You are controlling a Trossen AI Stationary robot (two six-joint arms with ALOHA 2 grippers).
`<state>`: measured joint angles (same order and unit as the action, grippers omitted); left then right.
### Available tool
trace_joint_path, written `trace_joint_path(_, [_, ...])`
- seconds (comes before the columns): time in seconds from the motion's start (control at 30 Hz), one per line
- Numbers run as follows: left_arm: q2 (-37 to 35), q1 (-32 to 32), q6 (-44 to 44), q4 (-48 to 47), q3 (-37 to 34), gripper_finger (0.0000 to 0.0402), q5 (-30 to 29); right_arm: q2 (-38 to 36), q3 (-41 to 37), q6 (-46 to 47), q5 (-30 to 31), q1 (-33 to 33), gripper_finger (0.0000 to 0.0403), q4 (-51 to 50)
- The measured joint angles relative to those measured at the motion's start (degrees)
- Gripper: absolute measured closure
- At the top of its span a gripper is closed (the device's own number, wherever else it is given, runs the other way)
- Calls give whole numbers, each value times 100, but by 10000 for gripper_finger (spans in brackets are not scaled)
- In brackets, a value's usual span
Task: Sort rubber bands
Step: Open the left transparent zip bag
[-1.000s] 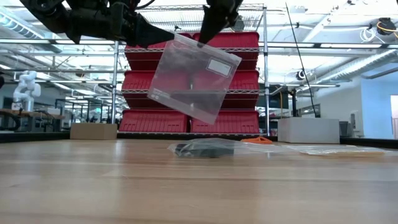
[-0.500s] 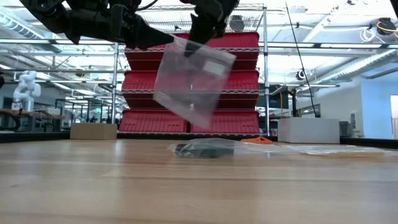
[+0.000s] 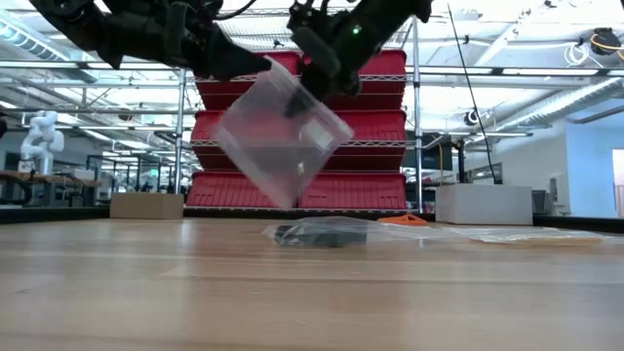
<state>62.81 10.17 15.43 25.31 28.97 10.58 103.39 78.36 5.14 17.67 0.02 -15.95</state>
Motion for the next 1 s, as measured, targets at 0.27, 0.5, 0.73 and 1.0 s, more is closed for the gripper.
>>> trace_joint_path(0.27, [0,-67,10,-11,0,402,-216,50,-2,193,-333,-3,339,480])
trace_joint_path(0.5, [0,-67,22,-12,0,402,-297,48,-2,414,-474,-1,265,506])
trace_joint_path(0.73, [-2,-45,147,-141,2,402,-492,-212,3,429,-468,141,282,193])
trace_joint_path(1.0, [-2,-39,150,-189,2,402,-511,-871,0,433,-415,263,259,-402])
